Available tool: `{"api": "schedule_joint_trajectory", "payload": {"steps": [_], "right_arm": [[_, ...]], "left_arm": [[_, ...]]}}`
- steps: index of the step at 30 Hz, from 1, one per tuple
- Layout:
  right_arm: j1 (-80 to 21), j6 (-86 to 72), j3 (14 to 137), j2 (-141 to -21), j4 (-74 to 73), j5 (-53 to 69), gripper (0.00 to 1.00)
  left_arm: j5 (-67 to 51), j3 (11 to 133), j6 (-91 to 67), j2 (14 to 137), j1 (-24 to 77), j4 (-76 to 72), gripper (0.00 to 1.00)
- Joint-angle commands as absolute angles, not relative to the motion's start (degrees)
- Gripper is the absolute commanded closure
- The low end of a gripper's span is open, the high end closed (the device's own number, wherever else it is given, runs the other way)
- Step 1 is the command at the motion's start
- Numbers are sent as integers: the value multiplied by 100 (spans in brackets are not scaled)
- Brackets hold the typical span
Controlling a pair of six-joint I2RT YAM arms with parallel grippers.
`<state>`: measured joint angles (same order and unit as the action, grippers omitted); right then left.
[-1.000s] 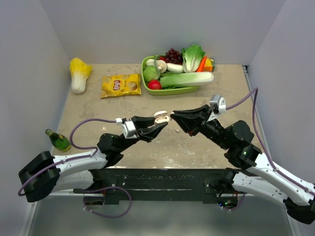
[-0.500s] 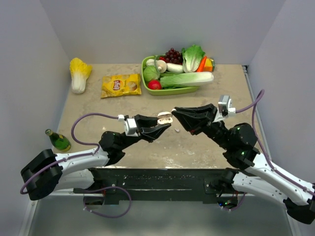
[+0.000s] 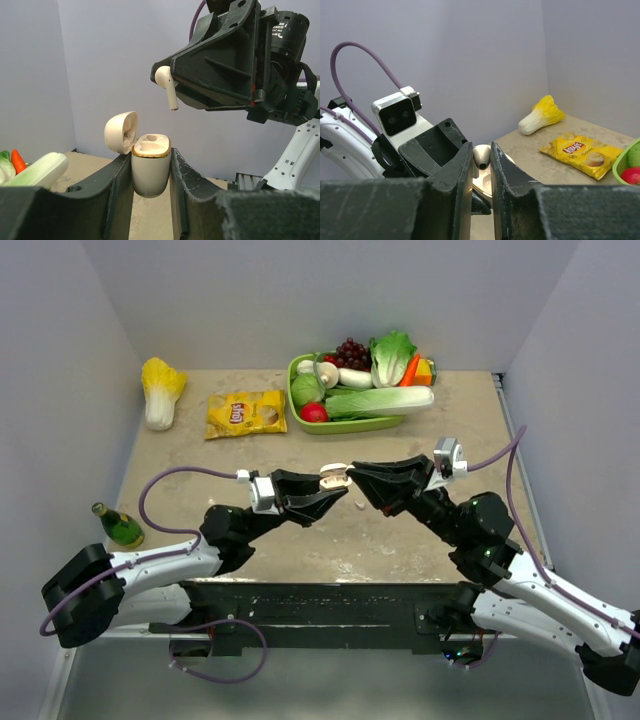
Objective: Insert the wireless bluetooth earbuds into the charging case
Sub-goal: Place the earbud in the charging case.
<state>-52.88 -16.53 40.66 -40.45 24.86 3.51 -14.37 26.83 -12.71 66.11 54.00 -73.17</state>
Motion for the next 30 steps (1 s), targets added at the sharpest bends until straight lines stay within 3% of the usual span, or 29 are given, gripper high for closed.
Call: {"api": "schedule_joint_trajectory", "payload": {"steps": [1, 30], "right_arm": [[-5291, -1565, 4008, -4025, 2698, 123, 100], [-5291, -1371, 3788, -4078, 2514, 70, 100]], "left_arm": [[-1450, 2883, -1353, 6451, 5370, -10872, 100], [-1529, 2997, -1477, 6346, 5379, -10872, 100]]}}
